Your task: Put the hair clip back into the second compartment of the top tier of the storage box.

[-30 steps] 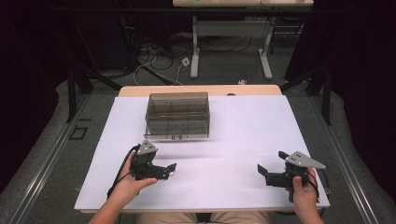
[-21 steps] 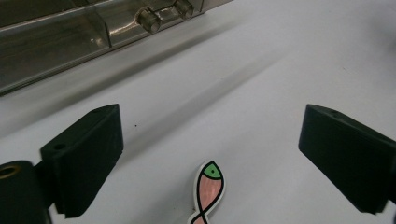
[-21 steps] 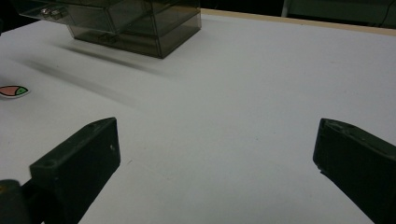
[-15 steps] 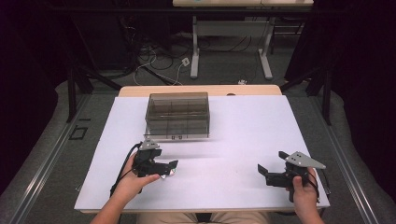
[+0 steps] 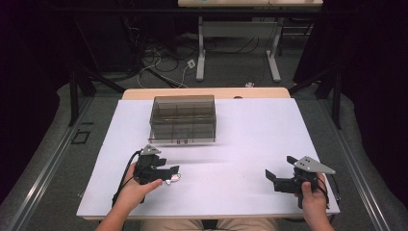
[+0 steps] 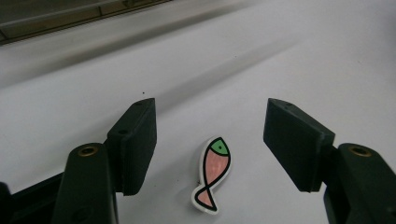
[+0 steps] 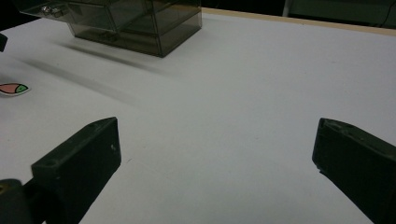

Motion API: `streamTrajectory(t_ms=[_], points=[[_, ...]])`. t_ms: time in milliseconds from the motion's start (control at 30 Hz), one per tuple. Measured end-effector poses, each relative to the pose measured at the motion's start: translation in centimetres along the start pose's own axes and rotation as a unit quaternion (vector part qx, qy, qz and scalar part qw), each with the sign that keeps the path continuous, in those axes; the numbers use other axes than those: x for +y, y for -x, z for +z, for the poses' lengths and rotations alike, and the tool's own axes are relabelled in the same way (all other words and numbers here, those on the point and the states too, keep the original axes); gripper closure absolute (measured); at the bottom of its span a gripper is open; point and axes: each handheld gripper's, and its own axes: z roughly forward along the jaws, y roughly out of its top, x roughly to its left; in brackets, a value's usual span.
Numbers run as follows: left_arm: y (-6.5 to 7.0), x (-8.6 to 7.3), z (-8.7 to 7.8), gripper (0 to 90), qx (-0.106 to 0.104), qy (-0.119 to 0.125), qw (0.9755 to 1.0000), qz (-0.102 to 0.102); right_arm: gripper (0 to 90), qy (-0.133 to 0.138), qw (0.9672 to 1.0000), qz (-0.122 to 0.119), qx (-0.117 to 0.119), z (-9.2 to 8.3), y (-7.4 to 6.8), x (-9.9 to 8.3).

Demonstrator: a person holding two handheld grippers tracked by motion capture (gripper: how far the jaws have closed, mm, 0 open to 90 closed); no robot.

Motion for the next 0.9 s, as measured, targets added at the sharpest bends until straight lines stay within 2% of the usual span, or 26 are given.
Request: streamTrajectory(t_ms=[167, 333, 533, 700, 733, 767, 800, 900], points=[[-0.1, -0.2, 0.3, 38.9, 0.001, -0.009, 1.0, 0.002, 1.1, -0.004, 1.0, -0.002, 0.002, -0.1, 0.1, 0.0], [-0.1, -0.4, 0.6, 40.9, 0.001, -0.024, 0.9997, -0.006, 1.4, -0.004, 1.0, 0.001, 0.001, -0.1, 0.1, 0.0], [-0.2, -0.6, 0.9, 44.3, 0.011, -0.034, 0.9993, -0.005, 1.7, -0.009, 1.0, -0.002, 0.0, -0.1, 0.1, -0.1], [-0.2, -0.7, 1.0, 48.5, 0.008, -0.048, 0.9986, -0.022, 2.0, -0.003, 1.0, -0.004, 0.002, 0.0, 0.1, -0.1], [-0.3, -0.7, 1.0, 48.7, 0.006, -0.051, 0.9985, -0.02, 2.1, -0.005, 1.0, -0.004, 0.002, 0.0, 0.1, -0.1], [-0.3, -0.7, 1.0, 49.3, 0.007, -0.053, 0.9981, -0.031, 2.2, -0.006, 1.0, -0.001, 0.002, 0.0, 0.1, -0.1], [-0.4, -0.6, 1.0, 50.7, 0.005, -0.057, 0.998, -0.027, 2.2, -0.006, 1.0, -0.001, 0.002, 0.0, 0.1, -0.1], [-0.5, -0.6, 1.1, 51.8, 0.003, -0.061, 0.9975, -0.036, 2.3, -0.011, 0.9999, -0.003, 0.004, 0.0, 0.1, -0.1]])
